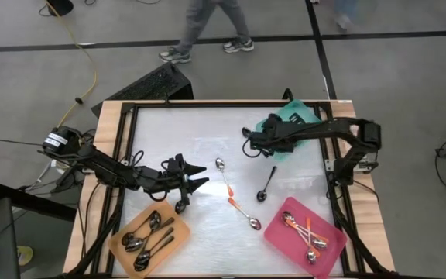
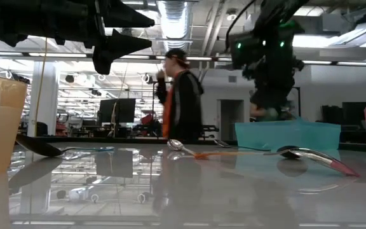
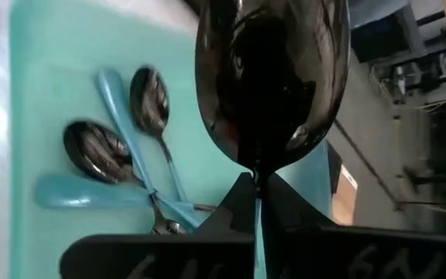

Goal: Sort silverware by color (type)
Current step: Put the blue spoon into the blue bin

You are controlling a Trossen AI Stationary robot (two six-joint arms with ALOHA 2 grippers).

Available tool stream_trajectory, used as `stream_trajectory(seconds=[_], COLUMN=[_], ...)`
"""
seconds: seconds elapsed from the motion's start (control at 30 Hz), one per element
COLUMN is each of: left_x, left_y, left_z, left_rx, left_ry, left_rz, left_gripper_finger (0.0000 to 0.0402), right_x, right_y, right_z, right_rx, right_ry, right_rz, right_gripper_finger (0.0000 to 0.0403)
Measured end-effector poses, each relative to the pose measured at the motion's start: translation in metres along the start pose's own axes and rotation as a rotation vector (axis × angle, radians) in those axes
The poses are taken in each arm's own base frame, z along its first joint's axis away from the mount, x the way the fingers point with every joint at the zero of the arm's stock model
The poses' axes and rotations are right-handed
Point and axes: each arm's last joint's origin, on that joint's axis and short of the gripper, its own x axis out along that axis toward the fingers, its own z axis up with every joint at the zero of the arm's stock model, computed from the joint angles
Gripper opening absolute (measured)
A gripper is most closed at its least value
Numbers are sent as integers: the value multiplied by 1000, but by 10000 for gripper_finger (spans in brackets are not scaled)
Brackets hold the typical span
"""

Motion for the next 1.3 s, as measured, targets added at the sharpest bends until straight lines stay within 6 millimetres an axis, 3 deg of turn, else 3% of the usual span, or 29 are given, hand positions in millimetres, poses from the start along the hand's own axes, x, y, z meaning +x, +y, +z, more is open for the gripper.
stream_trajectory(seconds=[0.3,0.5,0.83,1.3], left_x=[0,0,0,0], left_y=[1,1,1,1], left_z=[-1,-2,-2,-2], left_rx=[6,2,-18,-18], left_ry=[9,12,13,14], left_rz=[13,16,17,17], left_gripper_finger=[197,197,197,197], right_x=[28,31,40,44], right_y=[29,40,42,41], right_z=[-2,-2,3,7], right_rx=[-218,-265,-289,-293], right_ry=[75,77,155,144], right_rz=[-80,-26,139,151], right_gripper_finger=[9,9,24,66])
